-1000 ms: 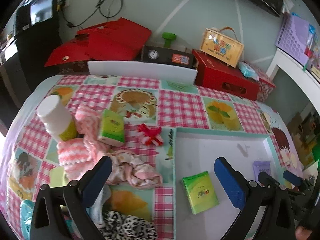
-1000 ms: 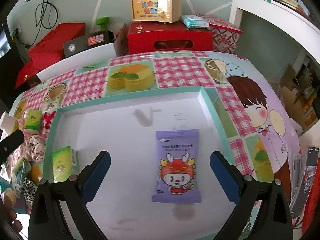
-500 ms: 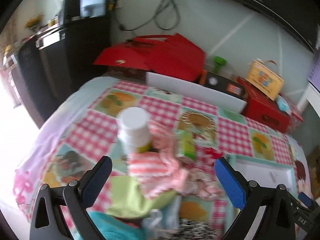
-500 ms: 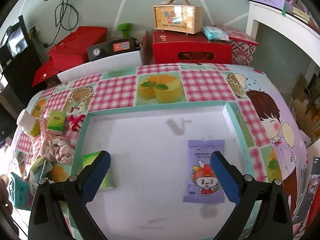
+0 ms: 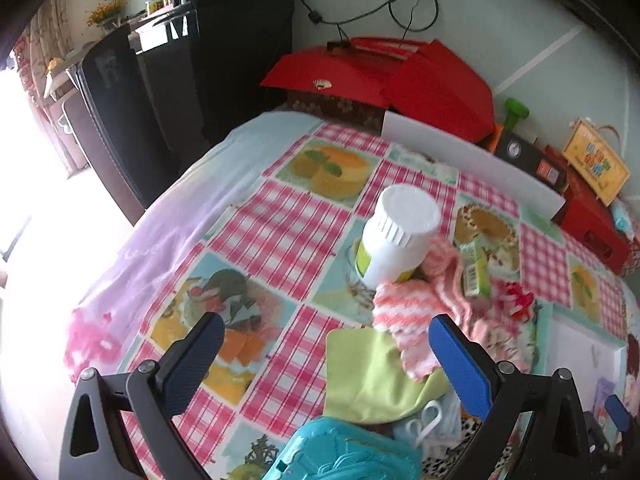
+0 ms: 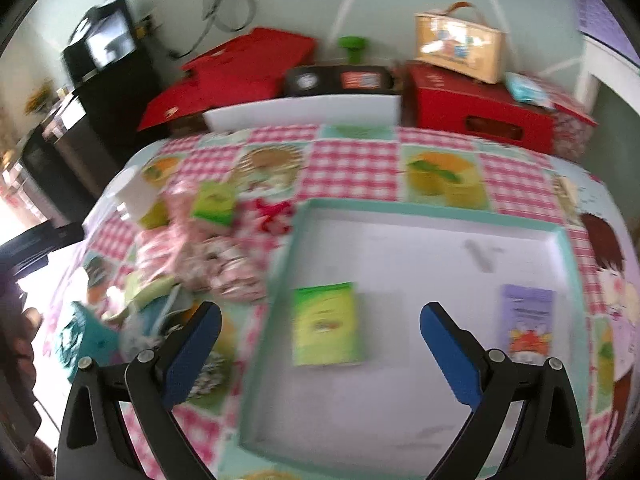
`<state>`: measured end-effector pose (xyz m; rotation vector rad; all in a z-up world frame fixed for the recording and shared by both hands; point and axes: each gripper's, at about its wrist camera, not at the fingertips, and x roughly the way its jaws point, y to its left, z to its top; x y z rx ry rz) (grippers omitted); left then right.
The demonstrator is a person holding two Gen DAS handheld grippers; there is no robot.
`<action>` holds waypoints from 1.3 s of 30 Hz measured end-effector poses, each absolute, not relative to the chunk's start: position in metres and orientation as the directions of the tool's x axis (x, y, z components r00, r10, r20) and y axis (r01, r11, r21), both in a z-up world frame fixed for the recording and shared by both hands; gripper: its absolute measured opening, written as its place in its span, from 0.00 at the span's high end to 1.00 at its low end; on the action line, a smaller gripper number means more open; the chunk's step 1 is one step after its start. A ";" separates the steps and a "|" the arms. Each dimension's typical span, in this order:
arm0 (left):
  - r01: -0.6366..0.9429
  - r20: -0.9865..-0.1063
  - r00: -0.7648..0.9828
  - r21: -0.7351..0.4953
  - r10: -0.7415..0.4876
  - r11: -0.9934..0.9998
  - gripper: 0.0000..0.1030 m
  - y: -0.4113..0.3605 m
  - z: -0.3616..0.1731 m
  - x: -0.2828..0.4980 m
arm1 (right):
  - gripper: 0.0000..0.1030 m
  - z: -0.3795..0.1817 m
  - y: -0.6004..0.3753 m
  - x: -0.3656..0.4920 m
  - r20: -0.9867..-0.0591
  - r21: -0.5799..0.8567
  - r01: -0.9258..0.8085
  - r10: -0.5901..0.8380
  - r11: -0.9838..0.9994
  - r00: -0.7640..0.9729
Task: Organize soft objects
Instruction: 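Grasp the leopard-print scrunchie with the right tool while the left tool reaches the pink cloth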
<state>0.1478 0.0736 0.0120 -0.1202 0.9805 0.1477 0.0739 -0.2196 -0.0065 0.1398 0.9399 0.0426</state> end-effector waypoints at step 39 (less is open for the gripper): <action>0.039 -0.911 0.386 -0.137 -0.142 0.990 0.15 0.024 -0.024 0.169 | 0.47 -0.071 -0.123 0.083 -0.885 0.268 -0.236 0.336 0.934 0.324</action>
